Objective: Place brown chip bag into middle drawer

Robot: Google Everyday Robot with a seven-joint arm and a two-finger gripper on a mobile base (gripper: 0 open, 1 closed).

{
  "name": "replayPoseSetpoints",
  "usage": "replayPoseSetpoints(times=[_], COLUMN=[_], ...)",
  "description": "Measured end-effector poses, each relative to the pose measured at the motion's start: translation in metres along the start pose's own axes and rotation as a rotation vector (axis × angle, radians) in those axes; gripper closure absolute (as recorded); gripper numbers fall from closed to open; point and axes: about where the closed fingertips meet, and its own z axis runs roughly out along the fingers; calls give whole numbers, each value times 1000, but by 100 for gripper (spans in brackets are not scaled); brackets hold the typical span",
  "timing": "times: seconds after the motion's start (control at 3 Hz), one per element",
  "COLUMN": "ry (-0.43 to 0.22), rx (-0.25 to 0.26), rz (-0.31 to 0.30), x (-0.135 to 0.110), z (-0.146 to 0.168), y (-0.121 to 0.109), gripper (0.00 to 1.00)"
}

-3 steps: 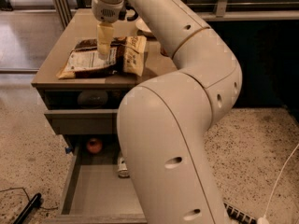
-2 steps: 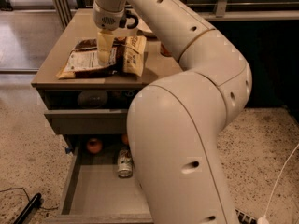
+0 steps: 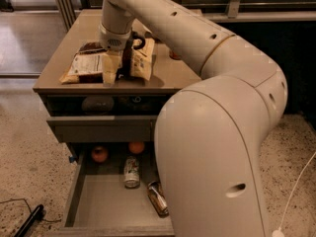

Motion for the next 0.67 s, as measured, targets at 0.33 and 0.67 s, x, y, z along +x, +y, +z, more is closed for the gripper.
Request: replayPoseSetpoints(times=[0.33,0.67], ry=[34,33], rx=[37,39], rz=[-25,-25], x=[-18,-18], z=[-24,-24], y=[-24,-25], gripper=[0,0])
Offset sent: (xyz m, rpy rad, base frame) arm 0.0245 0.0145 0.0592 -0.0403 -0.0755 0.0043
